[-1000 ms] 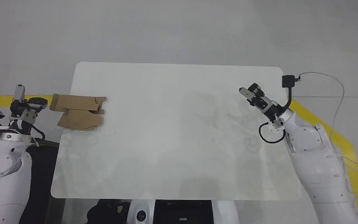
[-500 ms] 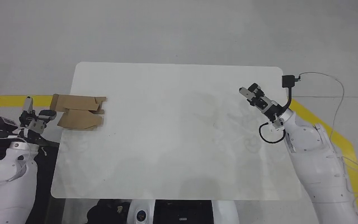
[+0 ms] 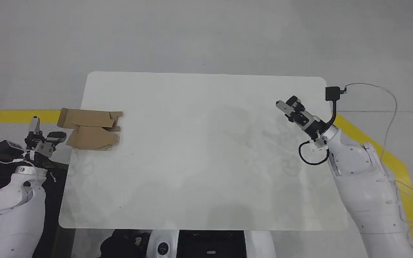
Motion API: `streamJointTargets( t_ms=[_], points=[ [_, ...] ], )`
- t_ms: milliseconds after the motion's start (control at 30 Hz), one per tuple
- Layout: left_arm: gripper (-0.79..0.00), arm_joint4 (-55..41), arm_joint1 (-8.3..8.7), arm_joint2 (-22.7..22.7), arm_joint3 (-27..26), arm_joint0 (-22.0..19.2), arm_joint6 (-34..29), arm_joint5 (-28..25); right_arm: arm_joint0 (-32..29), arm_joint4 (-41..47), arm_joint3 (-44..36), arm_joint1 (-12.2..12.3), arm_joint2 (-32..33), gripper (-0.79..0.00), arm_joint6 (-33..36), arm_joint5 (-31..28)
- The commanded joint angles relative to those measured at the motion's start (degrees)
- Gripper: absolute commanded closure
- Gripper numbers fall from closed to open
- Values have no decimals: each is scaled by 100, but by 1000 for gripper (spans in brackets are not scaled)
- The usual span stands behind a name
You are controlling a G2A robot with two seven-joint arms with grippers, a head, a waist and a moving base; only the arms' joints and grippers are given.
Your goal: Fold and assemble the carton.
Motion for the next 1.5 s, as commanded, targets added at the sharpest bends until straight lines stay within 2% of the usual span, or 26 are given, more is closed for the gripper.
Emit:
streamJointTargets(
  t_ms=[0, 200, 333, 633, 933, 967, 1033, 1067, 1100, 1167, 1367, 1467],
  points=[
    [-785, 0, 0, 0, 0, 0, 0, 0, 0, 0, 0, 0, 0, -785, 0, 0],
    [-785, 378, -31, 146, -206, -6, 228, 143, 0, 0, 0, 0, 0, -785, 0, 0],
    [-785, 762, -41, 208, 6, -148, 449, 131, 0, 0, 0, 0, 0, -785, 0, 0],
    [-785, 801, -71, 152, 345, -306, 486, 52, 0, 0, 0, 0, 0, -785, 0, 0],
    [-785, 1298, -212, 652, 1009, -914, 786, -263, 0, 0, 0, 0, 0, -785, 0, 0],
    [-677, 1301, -225, 686, 1113, -991, 796, -256, 0, 0, 0, 0, 0, -785, 0, 0],
    [-397, 1325, -246, 738, 1289, -1134, 790, -267, 0, 0, 0, 0, 0, -785, 0, 0],
    [-320, 1324, -256, 757, 1374, -1198, 789, -266, 0, 0, 0, 0, 0, -785, 0, 0],
    [-163, 1317, -265, 774, 1448, -1259, 777, -266, 0, 0, 0, 0, 0, -785, 0, 0],
    [0, 1308, -280, 800, 1577, -1359, 725, -278, 0, 0, 0, 0, 0, -785, 0, 0],
    [0, 1268, -304, 821, 1889, -1593, 555, -255, 0, 0, 0, 0, 0, -785, 0, 0],
    [0, 1066, -316, 804, 1985, -1683, 265, -98, 0, 0, 0, 0, 0, -785, 0, 0]
  ],
)
